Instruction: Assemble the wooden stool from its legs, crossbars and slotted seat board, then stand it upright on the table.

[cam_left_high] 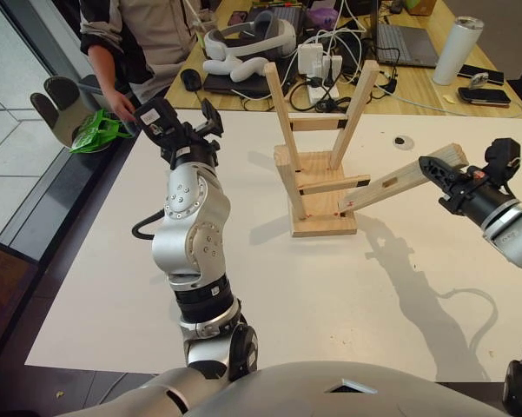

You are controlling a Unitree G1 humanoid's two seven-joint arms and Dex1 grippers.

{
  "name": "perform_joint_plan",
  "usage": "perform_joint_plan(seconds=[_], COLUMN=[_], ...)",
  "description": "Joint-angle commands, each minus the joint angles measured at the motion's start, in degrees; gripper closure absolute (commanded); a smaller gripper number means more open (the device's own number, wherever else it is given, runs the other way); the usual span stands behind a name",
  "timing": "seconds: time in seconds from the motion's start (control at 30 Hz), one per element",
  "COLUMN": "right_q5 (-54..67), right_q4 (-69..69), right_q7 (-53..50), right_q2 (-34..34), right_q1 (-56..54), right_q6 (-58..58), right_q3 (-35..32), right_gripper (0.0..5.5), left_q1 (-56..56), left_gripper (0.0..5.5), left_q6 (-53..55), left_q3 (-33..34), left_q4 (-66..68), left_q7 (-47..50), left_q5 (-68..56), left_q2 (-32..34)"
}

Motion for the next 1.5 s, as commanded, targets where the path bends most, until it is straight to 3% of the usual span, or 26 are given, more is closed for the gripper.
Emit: perform_joint_plan(seconds=[0.03, 0.43, 0.7, 0.87, 1.13, 1.3, 1.5], right_q5=[-3.1, 9.1, 21.9, 23.8, 4.3, -8.3, -11.0], right_q4=[2.8, 5.3, 5.2, 5.2, 5.9, 12.7, 14.1], right_q7=[-1.4, -6.1, -17.4, -19.8, -6.6, 4.5, 7.3], right_q2=[-3.9, -9.1, -13.1, -17.2, -15.9, -13.9, -9.6], right_q1=[-0.8, -7.4, -8.9, -11.3, -14.6, -22.9, -23.6], right_q6=[5.5, 12.9, 10.9, 10.0, 3.6, -1.1, 2.6], right_q3=[2.3, 3.3, 7.1, 9.4, 11.4, 12.0, 9.5], right_gripper=[4.5, 4.5, 4.5, 4.5, 4.51, 4.51, 4.51], left_q1=[2.7, 5.1, 6.4, 7.0, 7.1, 5.1, 3.2], left_gripper=[1.6, 1.6, 1.6, 1.6, 1.6, 1.6, 1.6], left_q6=[-1.4, -4.3, -5.7, -6.6, -7.2, -6.7, -6.5], left_q3=[-0.4, -1.6, -2.5, -2.9, -3.4, -1.7, -1.0], left_q4=[0.4, -0.7, -1.2, -1.3, -0.8, 0.1, 1.3], left_q7=[1.2, 4.2, 6.1, 6.9, 7.2, 6.4, 5.1], left_q5=[0.0, -0.1, -0.2, -0.5, -1.0, -1.8, -1.7], left_q2=[-3.5, -4.5, -5.1, -5.0, -4.8, -2.2, -0.6])
